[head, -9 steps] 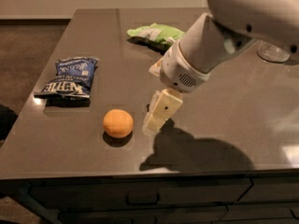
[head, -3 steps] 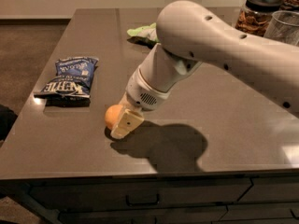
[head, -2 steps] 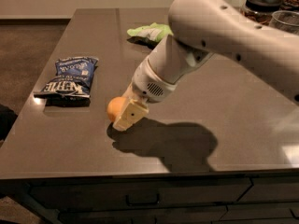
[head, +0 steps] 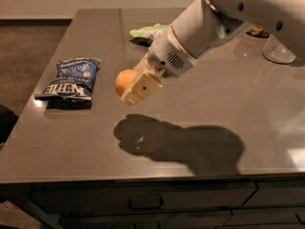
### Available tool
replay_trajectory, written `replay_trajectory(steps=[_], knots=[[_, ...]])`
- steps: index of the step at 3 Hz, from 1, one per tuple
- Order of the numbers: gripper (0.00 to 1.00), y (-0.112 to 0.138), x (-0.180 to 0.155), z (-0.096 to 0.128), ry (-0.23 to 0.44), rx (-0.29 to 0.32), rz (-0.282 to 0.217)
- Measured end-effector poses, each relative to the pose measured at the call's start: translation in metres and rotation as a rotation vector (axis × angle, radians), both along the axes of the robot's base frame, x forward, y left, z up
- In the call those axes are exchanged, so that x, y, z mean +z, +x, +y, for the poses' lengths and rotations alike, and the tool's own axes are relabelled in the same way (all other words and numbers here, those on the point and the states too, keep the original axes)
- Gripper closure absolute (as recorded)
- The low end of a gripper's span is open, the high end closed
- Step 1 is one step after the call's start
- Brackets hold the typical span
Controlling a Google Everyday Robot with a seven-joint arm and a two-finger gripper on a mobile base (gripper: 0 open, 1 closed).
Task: Pick orange
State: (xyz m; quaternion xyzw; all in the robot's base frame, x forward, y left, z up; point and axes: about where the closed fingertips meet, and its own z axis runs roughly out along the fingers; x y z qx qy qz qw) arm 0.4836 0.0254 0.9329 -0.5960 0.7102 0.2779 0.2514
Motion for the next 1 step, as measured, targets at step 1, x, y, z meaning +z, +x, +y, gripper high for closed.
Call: replay_trajectory(steps=[1], knots=[[1.0,0.0002,0.0032,0.0003,0.004,0.0,-0.004]])
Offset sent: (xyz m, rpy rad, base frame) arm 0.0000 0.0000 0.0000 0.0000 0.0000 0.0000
